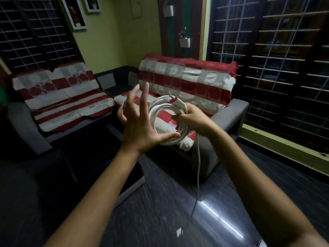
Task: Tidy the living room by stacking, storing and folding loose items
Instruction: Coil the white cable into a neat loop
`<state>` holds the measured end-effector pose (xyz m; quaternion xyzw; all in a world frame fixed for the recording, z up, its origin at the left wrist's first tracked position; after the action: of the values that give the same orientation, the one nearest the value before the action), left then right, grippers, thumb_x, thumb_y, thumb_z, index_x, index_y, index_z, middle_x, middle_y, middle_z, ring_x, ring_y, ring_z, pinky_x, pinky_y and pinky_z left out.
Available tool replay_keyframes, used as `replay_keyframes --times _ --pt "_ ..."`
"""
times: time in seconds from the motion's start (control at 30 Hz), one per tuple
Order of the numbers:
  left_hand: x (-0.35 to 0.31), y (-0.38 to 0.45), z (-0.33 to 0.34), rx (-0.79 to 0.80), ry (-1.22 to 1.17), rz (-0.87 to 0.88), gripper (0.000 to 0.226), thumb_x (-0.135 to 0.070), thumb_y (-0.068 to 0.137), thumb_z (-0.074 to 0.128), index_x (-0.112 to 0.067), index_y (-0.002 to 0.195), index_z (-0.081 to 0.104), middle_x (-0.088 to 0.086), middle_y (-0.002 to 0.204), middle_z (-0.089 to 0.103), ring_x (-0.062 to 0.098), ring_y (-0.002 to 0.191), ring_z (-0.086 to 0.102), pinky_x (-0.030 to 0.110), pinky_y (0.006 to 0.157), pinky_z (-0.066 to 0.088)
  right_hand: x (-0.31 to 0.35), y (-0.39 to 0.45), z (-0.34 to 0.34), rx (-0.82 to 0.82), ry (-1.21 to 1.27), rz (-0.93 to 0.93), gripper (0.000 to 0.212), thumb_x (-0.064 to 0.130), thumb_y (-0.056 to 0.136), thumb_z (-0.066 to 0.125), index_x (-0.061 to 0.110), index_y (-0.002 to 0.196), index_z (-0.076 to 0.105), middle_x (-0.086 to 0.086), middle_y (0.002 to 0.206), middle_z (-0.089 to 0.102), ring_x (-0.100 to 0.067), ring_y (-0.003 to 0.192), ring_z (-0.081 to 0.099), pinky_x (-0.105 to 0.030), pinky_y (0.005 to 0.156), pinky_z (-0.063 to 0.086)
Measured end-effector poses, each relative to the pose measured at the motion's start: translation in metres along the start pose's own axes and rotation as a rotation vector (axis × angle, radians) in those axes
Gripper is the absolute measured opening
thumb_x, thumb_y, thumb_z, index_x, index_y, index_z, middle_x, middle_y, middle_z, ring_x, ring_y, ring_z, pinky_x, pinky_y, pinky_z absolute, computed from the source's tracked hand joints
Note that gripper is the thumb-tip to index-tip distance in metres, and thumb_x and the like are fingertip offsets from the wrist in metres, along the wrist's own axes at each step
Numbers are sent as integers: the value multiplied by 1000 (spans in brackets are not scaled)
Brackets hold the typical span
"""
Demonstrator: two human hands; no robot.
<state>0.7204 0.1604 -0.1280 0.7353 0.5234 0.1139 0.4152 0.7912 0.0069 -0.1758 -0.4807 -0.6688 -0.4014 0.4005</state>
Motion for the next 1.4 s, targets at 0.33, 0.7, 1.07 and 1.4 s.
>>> replay_keyframes --times 0.33,0.7,1.07,1.4 --pt "-2 8 56 771 -98 -119 141 -39 55 90 -47 144 -18 8 143 45 30 128 46 48 106 37 47 -1 64 439 -1081 -261 39 15 86 61 6 123 52 -2 101 61 -17 87 58 -37 85 48" --pt "5 -2 76 898 16 -115 126 -16 72 80 -30 150 -18 16 127 57 21 94 62 30 74 50 24 -1 54 370 -910 -164 58 21 74 77 5 123 51 -8 109 62 -20 91 59 -28 76 49" --pt "-1 17 54 754 -74 -55 43 -10 78 64 -25 118 62 -3 102 67 15 95 62 33 82 53 -5 -17 27 516 -370 -1 81 26 65 87 19 132 42 -2 117 60 -18 106 62 -33 91 53" --pt "13 53 -24 140 -719 -385 25 -10 82 70 -22 102 61 0 92 67 14 87 65 28 80 54 -22 -45 44 420 407 -89 101 47 56 87 23 139 36 1 141 48 -15 130 49 -37 104 45"
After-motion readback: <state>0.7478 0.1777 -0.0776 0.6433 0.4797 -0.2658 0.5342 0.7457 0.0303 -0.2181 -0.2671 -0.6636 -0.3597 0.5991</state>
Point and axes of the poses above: each hand's wrist, its own y-axis towards the middle knuckle, its own z-axis out of the palm, x = y × z, the point moved 8 cm from there along y, towards the middle knuckle
